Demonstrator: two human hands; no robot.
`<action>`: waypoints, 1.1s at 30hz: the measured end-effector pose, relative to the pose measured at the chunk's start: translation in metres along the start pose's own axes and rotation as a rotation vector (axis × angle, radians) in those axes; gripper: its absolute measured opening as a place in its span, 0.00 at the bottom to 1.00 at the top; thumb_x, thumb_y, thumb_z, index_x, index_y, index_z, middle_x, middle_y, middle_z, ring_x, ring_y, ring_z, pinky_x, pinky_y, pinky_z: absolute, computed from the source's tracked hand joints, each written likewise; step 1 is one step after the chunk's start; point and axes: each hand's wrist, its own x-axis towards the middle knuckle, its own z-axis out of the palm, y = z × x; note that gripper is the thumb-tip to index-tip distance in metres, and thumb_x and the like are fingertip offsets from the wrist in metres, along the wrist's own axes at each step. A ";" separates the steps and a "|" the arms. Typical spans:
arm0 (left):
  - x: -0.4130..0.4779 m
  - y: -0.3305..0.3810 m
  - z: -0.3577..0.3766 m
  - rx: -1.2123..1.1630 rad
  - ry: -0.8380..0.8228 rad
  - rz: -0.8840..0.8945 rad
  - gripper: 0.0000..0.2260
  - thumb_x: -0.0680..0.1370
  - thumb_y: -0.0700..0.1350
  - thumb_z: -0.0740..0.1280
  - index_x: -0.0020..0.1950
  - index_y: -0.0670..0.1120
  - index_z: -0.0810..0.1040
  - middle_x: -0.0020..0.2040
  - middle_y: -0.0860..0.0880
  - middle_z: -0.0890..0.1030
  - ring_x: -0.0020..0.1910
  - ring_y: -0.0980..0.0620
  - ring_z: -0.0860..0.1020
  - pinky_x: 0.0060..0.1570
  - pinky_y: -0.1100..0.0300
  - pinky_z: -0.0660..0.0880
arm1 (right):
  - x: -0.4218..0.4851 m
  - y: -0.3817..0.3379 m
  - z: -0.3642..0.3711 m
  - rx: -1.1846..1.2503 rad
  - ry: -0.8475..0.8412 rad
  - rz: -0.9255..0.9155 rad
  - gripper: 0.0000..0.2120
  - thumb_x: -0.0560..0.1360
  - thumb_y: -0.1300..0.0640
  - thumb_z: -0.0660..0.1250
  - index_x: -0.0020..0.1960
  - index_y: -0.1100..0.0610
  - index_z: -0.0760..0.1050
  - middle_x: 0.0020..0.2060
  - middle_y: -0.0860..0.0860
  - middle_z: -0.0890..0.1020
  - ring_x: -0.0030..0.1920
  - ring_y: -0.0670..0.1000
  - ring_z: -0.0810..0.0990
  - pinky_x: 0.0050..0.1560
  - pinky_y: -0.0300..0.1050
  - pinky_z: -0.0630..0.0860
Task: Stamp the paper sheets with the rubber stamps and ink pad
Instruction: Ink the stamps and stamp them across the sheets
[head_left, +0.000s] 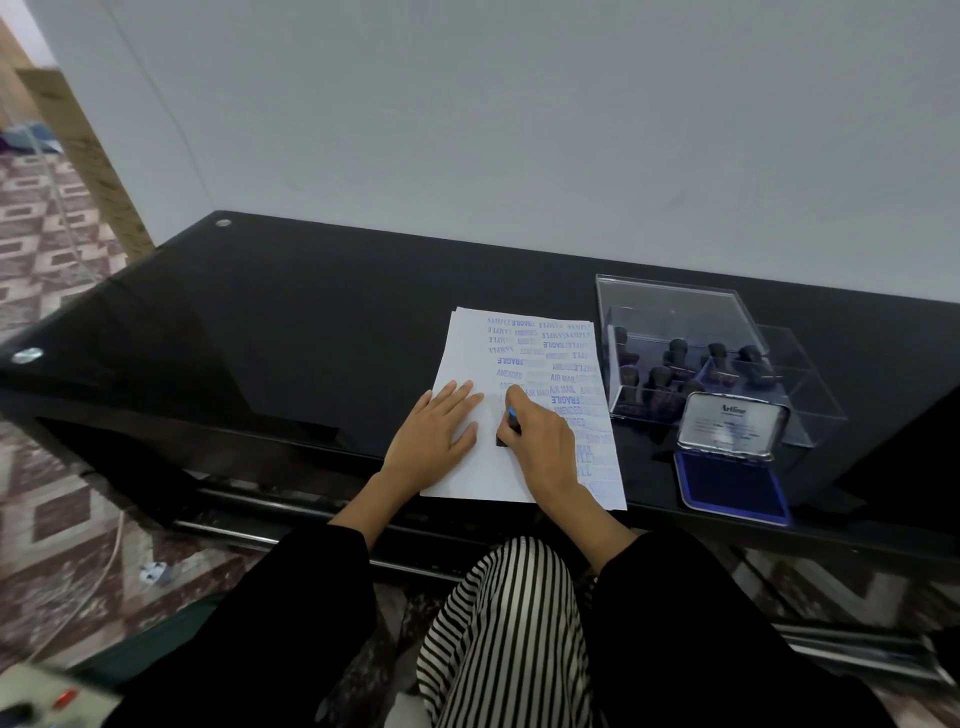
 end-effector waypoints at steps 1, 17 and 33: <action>0.000 0.000 -0.001 -0.002 -0.001 0.000 0.37 0.70 0.62 0.36 0.75 0.50 0.58 0.77 0.52 0.56 0.76 0.54 0.51 0.74 0.58 0.44 | 0.001 0.000 0.000 0.009 -0.005 0.005 0.07 0.74 0.64 0.59 0.42 0.57 0.60 0.30 0.54 0.73 0.31 0.53 0.65 0.32 0.44 0.62; 0.011 0.038 -0.017 -0.254 0.130 -0.011 0.14 0.77 0.37 0.61 0.62 0.42 0.75 0.63 0.47 0.76 0.63 0.49 0.72 0.69 0.54 0.61 | -0.002 0.052 -0.080 0.157 0.126 0.146 0.08 0.78 0.57 0.62 0.43 0.57 0.64 0.28 0.50 0.71 0.26 0.48 0.68 0.26 0.41 0.61; 0.015 0.173 0.016 -0.322 -0.086 0.350 0.18 0.79 0.47 0.61 0.68 0.44 0.70 0.66 0.48 0.72 0.65 0.52 0.70 0.64 0.63 0.64 | -0.055 0.122 -0.138 -0.010 0.177 0.263 0.07 0.78 0.54 0.62 0.45 0.56 0.67 0.35 0.53 0.77 0.39 0.58 0.79 0.39 0.51 0.76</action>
